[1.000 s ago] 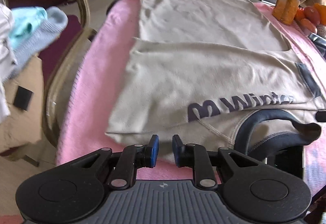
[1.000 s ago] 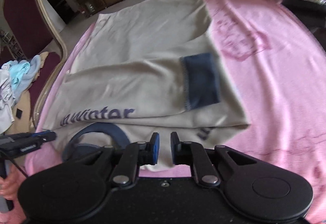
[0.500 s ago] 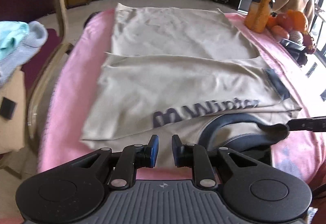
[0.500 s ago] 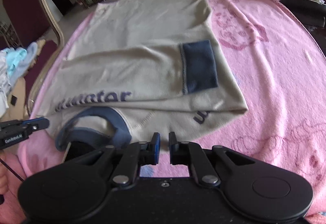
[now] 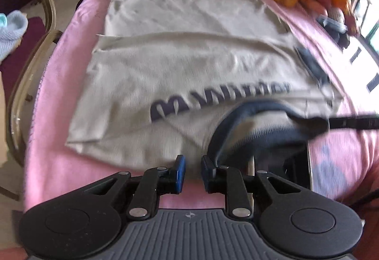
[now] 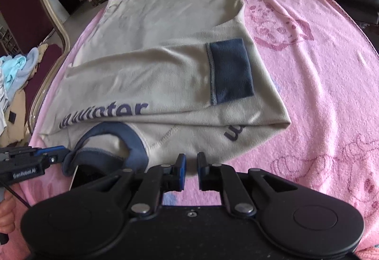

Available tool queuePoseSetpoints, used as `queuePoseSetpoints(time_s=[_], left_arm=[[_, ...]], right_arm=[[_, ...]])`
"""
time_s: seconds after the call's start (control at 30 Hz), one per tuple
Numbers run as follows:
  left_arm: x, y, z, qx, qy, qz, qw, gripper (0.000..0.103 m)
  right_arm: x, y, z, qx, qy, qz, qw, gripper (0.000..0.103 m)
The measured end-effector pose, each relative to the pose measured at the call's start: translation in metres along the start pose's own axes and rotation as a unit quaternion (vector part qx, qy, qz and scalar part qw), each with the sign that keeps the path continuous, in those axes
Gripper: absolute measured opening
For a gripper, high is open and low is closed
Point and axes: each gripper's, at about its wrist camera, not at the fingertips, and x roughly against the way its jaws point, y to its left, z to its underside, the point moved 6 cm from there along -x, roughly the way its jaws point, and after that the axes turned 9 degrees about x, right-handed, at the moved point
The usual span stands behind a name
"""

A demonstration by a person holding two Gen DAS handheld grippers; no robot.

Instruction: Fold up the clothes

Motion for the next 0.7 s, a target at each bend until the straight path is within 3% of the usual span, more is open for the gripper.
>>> queuePoseSetpoints(time_s=[0.07, 0.2, 0.27, 0.37, 0.5, 0.7], left_arm=[[0.008, 0.002, 0.005, -0.002, 0.001, 0.004, 1.0000, 0.021], [0.025, 0.023, -0.008, 0.045, -0.039, 0.025, 0.9979, 0.021], [0.024, 0.037, -0.016, 0.074, -0.055, 0.010, 0.9957, 0.020], [0.007, 0.047, -0.020, 0.082, -0.043, -0.031, 0.9952, 0.014], [-0.006, 0.047, -0.016, 0.056, -0.026, -0.072, 0.9955, 0.018], [0.001, 0.049, -0.005, 0.043, 0.011, -0.095, 0.9945, 0.018]], right_arm=[[0.003, -0.002, 0.002, -0.005, 0.006, -0.003, 1.000, 0.012], [0.010, -0.009, -0.005, -0.023, -0.021, 0.000, 1.000, 0.020], [0.014, -0.012, -0.009, -0.032, -0.034, 0.001, 0.999, 0.020], [0.018, -0.016, -0.014, -0.044, -0.053, 0.004, 0.998, 0.019], [0.006, -0.017, -0.024, -0.032, -0.056, 0.029, 0.998, 0.019], [0.000, -0.014, -0.008, 0.000, -0.007, 0.059, 0.998, 0.017]])
